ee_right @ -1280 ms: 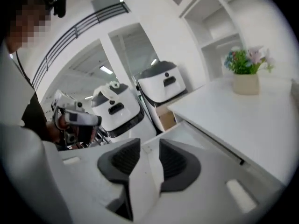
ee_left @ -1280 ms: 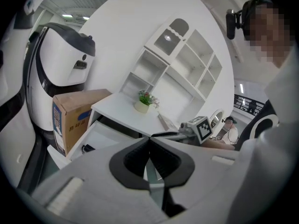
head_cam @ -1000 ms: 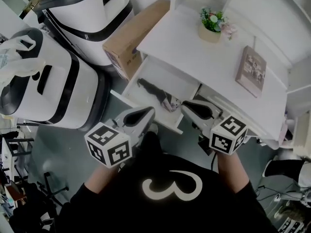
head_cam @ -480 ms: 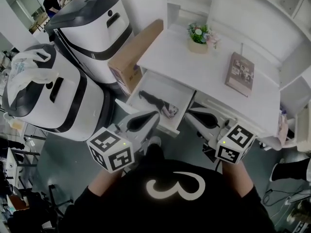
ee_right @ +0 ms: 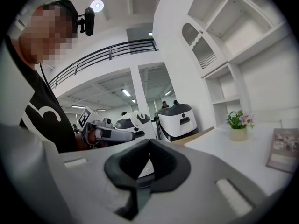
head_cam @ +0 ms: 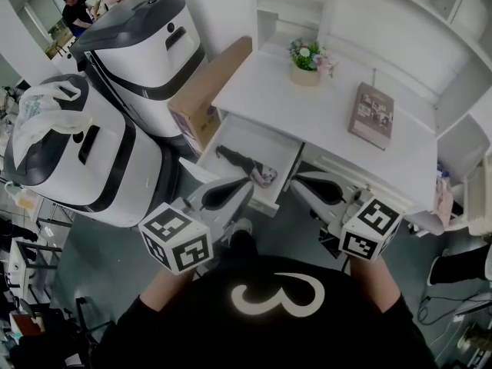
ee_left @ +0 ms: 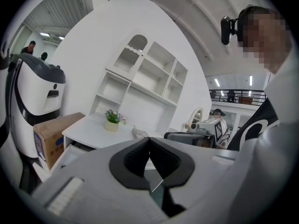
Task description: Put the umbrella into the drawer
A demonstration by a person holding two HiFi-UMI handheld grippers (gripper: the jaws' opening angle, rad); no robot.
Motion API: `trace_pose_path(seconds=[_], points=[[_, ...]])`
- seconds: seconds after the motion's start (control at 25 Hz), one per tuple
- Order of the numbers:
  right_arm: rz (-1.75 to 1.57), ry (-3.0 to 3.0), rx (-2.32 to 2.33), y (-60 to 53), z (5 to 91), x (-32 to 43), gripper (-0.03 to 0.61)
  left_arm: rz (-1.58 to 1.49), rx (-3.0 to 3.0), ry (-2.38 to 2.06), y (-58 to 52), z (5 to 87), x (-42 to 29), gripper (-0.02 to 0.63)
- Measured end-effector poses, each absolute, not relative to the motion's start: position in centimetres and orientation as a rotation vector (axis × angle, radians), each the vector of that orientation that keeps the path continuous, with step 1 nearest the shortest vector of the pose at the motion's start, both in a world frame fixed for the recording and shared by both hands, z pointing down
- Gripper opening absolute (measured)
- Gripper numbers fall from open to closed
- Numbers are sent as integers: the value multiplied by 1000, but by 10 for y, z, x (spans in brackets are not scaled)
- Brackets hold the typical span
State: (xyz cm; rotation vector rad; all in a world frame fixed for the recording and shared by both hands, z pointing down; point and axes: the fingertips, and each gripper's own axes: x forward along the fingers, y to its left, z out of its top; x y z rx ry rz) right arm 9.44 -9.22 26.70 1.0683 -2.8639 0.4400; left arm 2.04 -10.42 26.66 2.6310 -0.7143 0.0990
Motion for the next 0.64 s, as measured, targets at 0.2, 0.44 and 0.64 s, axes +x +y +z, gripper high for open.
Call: trace_pose_path(seconds=[0.2,0.44,0.64], points=[[441,-2848,1062,-85,271,94,3,100,2633,-705,-100,267,23,8],[449,-2836,1073,-78,273,96,3,97,2633,-692,-95,267,25,8],[446,-2831,1073,-71,274,99,3,98,2635,-691,-89,268,29,8]])
